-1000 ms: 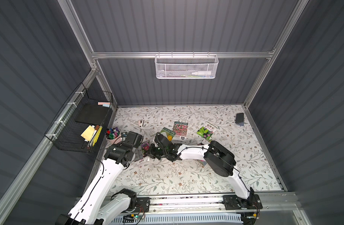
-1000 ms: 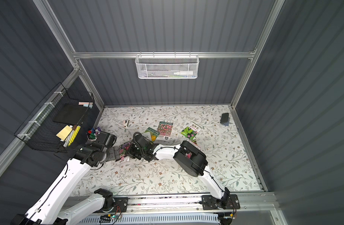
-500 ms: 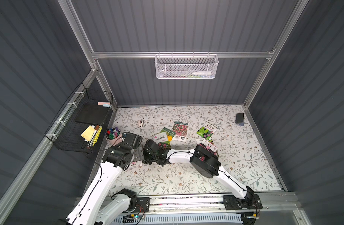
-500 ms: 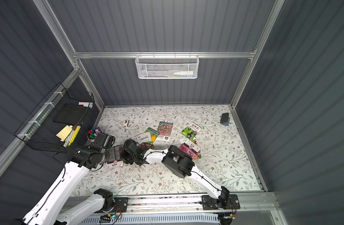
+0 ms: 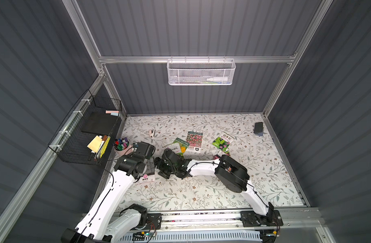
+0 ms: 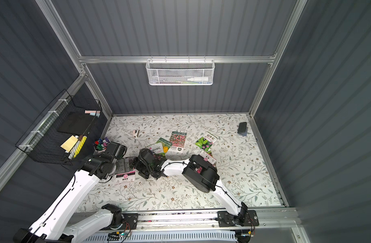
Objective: Arrange the seed packets in a row
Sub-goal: Place the seed packet at the center of the board, then pick up the seed packet from the center of the board.
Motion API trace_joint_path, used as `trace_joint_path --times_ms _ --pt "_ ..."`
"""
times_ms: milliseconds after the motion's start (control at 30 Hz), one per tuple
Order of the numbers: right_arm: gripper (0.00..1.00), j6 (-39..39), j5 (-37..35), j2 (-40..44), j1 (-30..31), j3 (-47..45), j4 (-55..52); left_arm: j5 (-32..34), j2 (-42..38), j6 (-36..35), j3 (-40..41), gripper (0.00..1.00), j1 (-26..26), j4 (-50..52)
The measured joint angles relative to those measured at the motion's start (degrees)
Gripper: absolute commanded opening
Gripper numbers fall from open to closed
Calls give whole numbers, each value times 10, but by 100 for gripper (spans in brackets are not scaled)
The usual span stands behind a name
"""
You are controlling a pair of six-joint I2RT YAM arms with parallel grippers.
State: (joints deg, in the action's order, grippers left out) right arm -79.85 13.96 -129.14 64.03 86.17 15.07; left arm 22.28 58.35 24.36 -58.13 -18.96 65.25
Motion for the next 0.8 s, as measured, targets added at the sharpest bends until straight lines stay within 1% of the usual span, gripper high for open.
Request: trace_joint_path --times_ms 133,233,300,367,467,567,667,733,800 --pt "93 16 27 71 -41 -112 46 -70 27 0 19 99 2 -41" --pt "93 51 42 132 -78 -181 44 -139 63 0 32 99 3 -81" --pt "93 85 58 174 -108 -209 36 -196 88 0 43 99 3 -121" --pt "93 125 86 211 -143 -217 24 -248 113 0 55 99 3 -167" --pt "91 189 129 235 -195 -191 -14 -309 146 3 72 99 3 -232" --pt "87 264 161 204 -234 -102 -104 -364 191 9 79 99 6 -296" --pt "81 327 181 144 -245 -5 -191 -411 236 18 91 99 16 -371" --pt "78 353 193 111 -244 26 -223 -437 258 24 106 99 27 -419" --pt "77 370 200 87 -243 31 -244 -463 274 34 126 99 44 -466"
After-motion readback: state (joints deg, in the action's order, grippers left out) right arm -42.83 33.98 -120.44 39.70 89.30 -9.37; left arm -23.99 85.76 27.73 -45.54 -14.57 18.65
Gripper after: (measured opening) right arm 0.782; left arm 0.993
